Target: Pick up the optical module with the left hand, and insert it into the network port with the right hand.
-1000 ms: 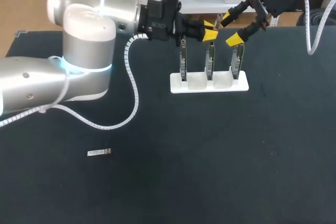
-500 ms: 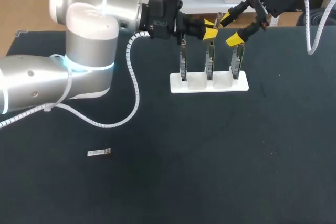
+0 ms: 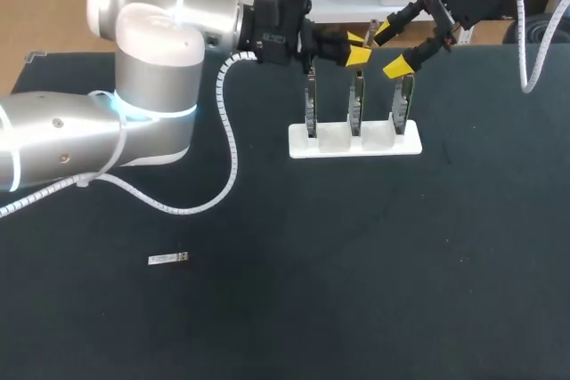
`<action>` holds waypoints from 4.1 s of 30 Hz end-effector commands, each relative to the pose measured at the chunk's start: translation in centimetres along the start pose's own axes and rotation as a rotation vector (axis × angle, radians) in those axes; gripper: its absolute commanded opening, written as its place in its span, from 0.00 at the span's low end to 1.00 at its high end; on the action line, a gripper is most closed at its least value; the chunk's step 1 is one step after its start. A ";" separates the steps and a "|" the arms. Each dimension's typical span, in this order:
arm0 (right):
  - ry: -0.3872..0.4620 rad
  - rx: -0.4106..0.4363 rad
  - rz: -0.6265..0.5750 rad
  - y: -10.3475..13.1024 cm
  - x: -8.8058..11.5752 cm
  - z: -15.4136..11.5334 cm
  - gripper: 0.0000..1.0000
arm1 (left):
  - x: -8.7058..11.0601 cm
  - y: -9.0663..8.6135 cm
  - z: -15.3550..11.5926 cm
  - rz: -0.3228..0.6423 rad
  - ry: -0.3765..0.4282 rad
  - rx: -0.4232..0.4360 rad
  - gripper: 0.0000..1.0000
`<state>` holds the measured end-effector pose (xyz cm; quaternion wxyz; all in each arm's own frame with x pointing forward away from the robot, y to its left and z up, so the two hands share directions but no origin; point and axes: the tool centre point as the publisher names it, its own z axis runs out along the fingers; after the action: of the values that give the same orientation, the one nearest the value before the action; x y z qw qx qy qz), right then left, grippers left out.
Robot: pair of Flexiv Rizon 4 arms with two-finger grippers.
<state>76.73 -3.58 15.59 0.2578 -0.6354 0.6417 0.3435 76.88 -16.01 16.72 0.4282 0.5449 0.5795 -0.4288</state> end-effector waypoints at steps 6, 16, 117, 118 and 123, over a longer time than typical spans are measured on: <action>-0.001 0.002 -0.001 0.1 0.0 0.0 1.00 | 0.4 0.4 -0.2 -0.016 -0.001 -0.008 0.00; -0.001 0.002 -0.001 0.1 0.0 0.0 1.00 | 1.1 0.3 -0.5 -0.042 0.001 -0.016 0.00; -0.099 0.034 -0.102 1.2 -3.9 -1.4 1.00 | 0.9 -1.0 0.1 -0.021 0.006 0.029 0.00; -0.100 0.032 -0.103 1.2 -3.9 -1.4 1.00 | 0.9 -1.0 0.1 -0.021 0.006 0.029 0.00; -0.102 0.025 -0.107 1.1 -4.1 -1.2 1.00 | 0.9 -1.0 0.1 -0.021 0.006 0.029 0.00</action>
<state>75.58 -2.00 19.71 0.3175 -0.6460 0.5995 0.3500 75.79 -15.92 15.85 0.4146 0.5453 0.5805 -0.4402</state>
